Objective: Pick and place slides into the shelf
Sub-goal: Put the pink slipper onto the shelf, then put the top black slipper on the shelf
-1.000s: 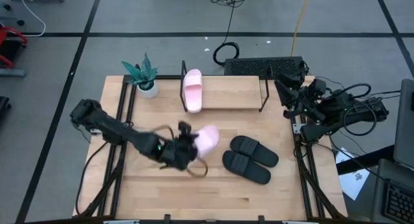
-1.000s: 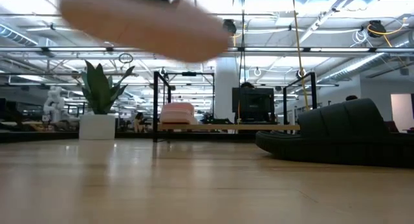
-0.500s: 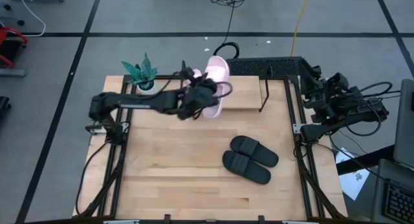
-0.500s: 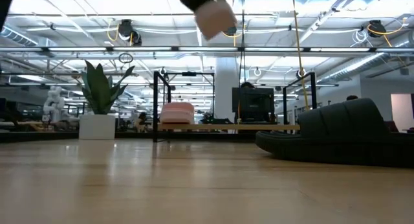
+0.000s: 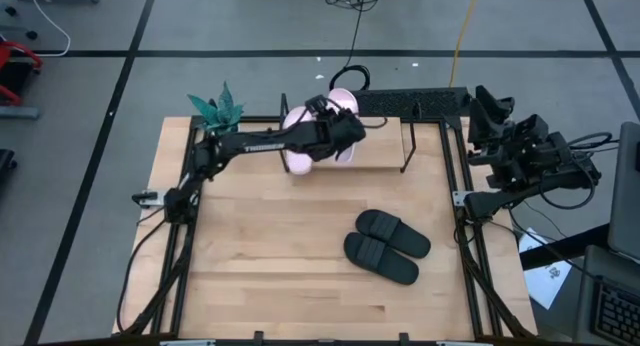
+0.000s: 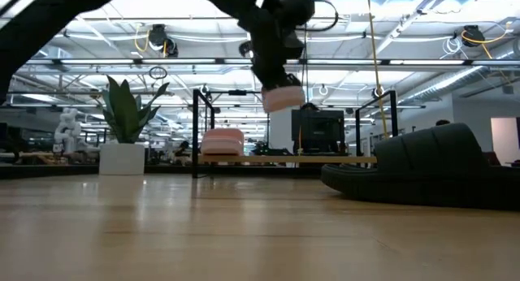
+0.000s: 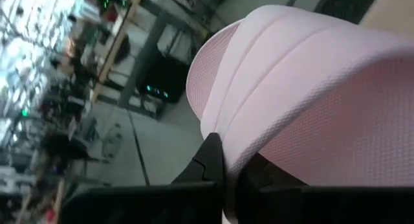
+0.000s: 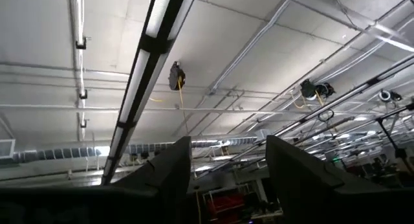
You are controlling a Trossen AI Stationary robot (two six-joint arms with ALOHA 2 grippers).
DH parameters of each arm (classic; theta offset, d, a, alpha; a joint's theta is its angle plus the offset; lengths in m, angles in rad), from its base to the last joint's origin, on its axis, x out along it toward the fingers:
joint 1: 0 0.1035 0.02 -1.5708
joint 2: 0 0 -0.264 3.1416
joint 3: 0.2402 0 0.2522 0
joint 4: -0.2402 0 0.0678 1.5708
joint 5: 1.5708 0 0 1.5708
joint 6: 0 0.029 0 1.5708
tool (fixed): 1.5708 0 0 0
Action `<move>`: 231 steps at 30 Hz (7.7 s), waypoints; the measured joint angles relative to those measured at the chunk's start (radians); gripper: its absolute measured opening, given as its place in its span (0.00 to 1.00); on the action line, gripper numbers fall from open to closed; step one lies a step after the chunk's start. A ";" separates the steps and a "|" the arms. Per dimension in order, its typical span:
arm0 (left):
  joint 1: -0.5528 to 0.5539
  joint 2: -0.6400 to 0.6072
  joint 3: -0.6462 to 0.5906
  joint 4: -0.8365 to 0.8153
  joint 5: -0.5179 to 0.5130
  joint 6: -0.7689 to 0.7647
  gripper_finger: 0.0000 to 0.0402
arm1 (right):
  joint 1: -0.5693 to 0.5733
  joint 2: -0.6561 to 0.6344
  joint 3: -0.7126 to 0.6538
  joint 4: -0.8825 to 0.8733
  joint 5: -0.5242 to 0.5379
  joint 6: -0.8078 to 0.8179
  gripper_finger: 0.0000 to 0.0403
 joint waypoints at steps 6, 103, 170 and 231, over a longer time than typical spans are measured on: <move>0.062 0.023 0.003 -0.100 0.076 -0.102 0.00 | 0.000 0.000 0.000 -0.006 0.000 -0.060 0.47; 0.103 0.023 -0.217 0.007 0.272 -0.062 0.25 | 0.000 0.033 0.000 -0.043 -0.004 -0.096 0.47; -0.597 -0.659 -0.216 -0.753 0.297 -0.938 0.45 | 0.296 0.308 0.049 -1.871 -0.370 0.393 0.47; -0.597 -0.659 -0.217 -0.757 0.306 -0.926 0.45 | 0.192 0.391 0.030 -1.487 0.052 0.078 0.01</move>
